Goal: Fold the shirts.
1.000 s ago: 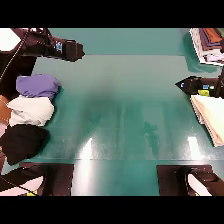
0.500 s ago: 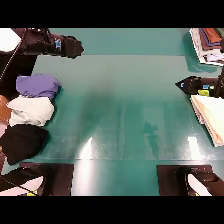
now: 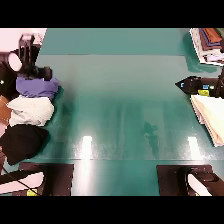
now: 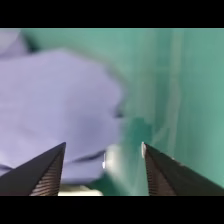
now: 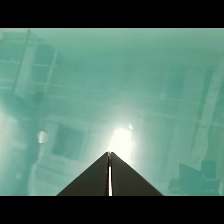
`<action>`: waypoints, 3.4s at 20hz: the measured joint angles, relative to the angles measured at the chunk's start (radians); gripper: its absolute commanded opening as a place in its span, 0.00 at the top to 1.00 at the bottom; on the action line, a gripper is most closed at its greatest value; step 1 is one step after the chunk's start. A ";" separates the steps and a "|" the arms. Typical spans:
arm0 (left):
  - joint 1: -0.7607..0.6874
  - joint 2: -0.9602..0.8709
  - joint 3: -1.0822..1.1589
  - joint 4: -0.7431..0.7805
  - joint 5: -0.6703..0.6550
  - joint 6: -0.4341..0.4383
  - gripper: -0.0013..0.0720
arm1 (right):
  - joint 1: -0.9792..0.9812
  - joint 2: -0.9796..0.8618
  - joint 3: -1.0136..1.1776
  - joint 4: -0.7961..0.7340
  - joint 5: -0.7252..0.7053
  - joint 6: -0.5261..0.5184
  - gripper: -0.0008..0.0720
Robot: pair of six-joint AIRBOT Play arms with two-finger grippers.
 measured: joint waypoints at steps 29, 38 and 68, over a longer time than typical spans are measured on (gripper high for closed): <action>-0.751 0.074 0.517 -0.117 -0.314 0.111 0.67 | 0.000 0.000 0.416 -0.008 -0.072 -0.001 0.96; -0.721 -0.152 0.514 -0.177 -0.203 0.131 0.35 | 0.000 0.000 0.425 -0.010 -0.027 -0.001 0.96; -0.230 -0.198 0.177 -0.579 -0.036 0.226 0.95 | 0.000 0.024 0.163 -0.166 0.220 0.150 0.51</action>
